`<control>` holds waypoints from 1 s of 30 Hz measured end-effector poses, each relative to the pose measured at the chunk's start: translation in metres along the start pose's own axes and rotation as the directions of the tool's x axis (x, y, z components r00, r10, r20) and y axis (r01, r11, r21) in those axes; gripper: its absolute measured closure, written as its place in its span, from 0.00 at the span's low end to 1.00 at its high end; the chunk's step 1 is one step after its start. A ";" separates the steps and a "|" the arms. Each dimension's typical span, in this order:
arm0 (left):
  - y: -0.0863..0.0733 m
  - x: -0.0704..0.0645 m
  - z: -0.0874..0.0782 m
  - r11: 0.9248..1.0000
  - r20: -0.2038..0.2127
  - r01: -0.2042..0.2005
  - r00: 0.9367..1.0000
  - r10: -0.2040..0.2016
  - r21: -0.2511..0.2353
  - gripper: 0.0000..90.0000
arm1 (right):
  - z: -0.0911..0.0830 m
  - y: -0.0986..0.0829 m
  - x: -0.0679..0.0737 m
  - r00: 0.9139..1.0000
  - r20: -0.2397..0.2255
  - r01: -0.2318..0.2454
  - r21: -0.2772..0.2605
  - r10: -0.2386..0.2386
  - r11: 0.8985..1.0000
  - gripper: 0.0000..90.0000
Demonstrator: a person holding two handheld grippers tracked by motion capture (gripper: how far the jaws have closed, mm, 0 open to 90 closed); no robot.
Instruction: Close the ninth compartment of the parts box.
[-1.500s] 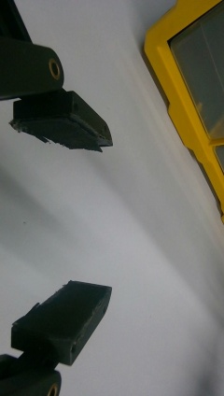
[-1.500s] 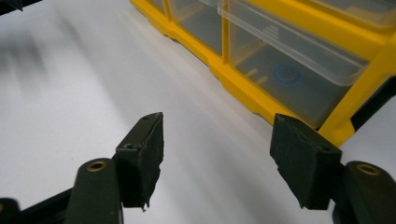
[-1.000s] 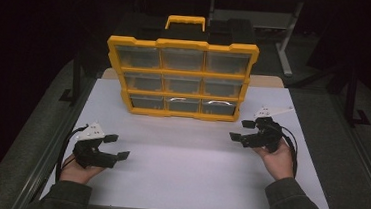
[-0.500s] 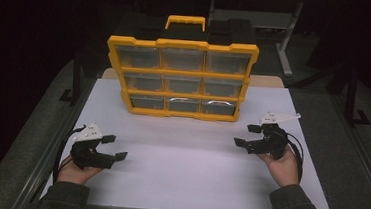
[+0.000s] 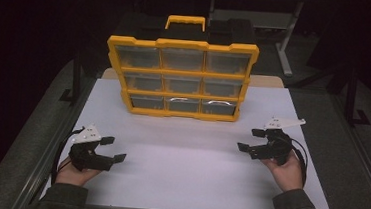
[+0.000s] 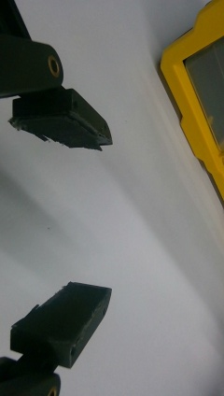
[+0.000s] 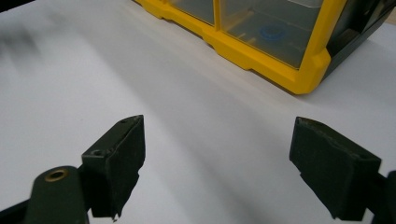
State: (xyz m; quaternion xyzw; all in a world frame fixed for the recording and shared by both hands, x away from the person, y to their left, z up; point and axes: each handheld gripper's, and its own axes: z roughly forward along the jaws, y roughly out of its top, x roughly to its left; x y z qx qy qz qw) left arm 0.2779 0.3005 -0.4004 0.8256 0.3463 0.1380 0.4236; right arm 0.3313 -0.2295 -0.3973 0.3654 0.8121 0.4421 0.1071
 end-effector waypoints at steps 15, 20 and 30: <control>-0.005 0.000 -0.004 1.000 -0.002 -0.010 1.000 0.010 0.020 0.24 | -0.014 -0.018 -0.005 0.999 0.030 -0.014 -0.004 0.014 1.000 0.18; -0.008 -0.001 -0.005 1.000 -0.004 -0.005 1.000 0.005 0.019 0.24 | -0.016 -0.024 -0.006 0.999 0.031 -0.027 -0.003 0.027 1.000 0.17; -0.013 -0.002 -0.010 1.000 -0.006 0.003 1.000 -0.003 0.023 0.24 | -0.020 -0.033 -0.007 0.999 0.025 -0.047 -0.008 0.047 0.999 0.17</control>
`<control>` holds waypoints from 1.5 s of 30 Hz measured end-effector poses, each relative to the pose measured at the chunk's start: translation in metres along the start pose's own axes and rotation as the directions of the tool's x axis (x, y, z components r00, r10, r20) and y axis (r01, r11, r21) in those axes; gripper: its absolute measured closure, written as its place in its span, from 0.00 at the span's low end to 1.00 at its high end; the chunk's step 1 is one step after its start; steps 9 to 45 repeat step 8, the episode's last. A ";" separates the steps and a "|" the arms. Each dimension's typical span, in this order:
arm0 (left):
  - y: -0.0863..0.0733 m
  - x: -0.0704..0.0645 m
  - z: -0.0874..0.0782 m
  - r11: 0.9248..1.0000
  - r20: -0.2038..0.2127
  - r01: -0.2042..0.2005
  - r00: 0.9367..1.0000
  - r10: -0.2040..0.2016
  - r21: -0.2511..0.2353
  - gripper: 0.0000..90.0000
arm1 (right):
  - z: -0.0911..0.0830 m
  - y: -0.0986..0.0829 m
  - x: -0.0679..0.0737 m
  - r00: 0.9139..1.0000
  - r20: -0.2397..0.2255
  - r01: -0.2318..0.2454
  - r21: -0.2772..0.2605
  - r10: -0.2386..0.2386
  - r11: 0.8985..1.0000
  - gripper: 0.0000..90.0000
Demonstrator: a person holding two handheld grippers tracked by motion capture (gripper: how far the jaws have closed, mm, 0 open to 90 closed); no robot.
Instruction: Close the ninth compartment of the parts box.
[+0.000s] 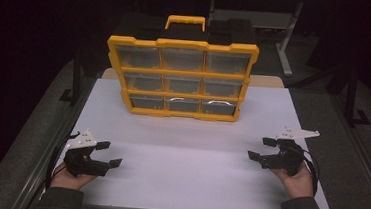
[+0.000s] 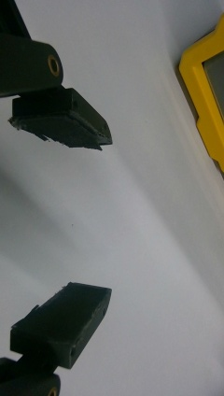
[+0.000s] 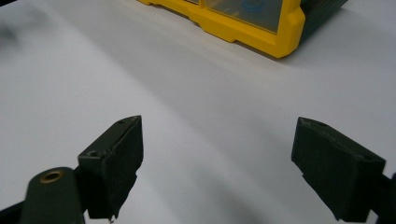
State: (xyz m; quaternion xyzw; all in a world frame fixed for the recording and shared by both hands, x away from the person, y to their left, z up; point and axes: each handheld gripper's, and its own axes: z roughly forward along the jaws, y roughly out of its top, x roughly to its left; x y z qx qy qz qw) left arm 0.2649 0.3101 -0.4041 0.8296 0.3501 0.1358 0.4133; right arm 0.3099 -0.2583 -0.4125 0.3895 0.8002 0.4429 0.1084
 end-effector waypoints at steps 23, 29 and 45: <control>-0.001 0.000 0.000 1.000 0.001 0.004 1.000 -0.004 0.003 0.24 | -0.001 -0.004 0.001 1.000 -0.004 -0.005 -0.001 0.005 1.000 0.16; -0.001 0.000 0.000 1.000 0.001 0.004 1.000 -0.004 0.003 0.24 | -0.001 -0.004 0.001 1.000 -0.004 -0.005 -0.001 0.005 1.000 0.16; -0.001 0.000 0.000 1.000 0.001 0.004 1.000 -0.004 0.003 0.24 | -0.001 -0.004 0.001 1.000 -0.004 -0.005 -0.001 0.005 1.000 0.16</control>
